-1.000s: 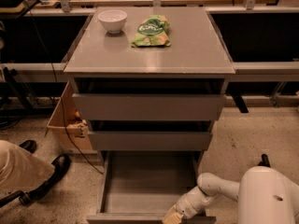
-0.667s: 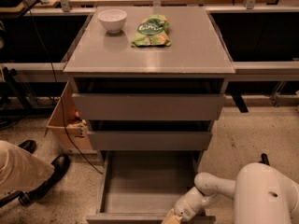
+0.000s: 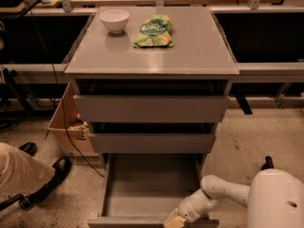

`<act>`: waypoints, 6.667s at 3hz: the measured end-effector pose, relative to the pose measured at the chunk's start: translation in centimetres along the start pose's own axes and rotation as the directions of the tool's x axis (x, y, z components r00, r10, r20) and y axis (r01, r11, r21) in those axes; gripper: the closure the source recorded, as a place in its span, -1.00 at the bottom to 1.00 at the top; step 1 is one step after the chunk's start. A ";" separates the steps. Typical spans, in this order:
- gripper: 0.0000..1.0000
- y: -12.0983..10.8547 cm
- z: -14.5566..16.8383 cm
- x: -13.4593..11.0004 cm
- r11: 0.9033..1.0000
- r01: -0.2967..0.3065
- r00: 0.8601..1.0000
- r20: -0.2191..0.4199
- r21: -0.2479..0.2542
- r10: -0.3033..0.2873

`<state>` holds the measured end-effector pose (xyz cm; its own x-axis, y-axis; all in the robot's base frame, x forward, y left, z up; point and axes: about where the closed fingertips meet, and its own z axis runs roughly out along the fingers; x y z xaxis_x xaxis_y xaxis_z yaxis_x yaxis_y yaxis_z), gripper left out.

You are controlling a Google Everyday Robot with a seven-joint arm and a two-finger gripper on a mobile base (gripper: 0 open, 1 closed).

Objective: Open bottom drawer

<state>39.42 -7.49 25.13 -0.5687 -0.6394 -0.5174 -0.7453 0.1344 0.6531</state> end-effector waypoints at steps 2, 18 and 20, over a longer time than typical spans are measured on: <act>1.00 -5.6 0.0 -1.9 0.982 0.061 0.992 0.096 0.177 -0.079; 1.00 -7.6 9.4 2.1 0.993 0.080 0.988 0.142 -0.089 -0.066; 1.00 -9.3 4.5 -0.3 0.991 0.130 0.944 0.300 0.035 -0.134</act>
Offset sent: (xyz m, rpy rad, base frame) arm 0.0926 0.0044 -0.0484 0.0147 -0.2898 -0.1995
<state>44.97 -5.13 16.70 -0.5413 -0.3946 -0.7425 -0.8245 0.0762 0.5607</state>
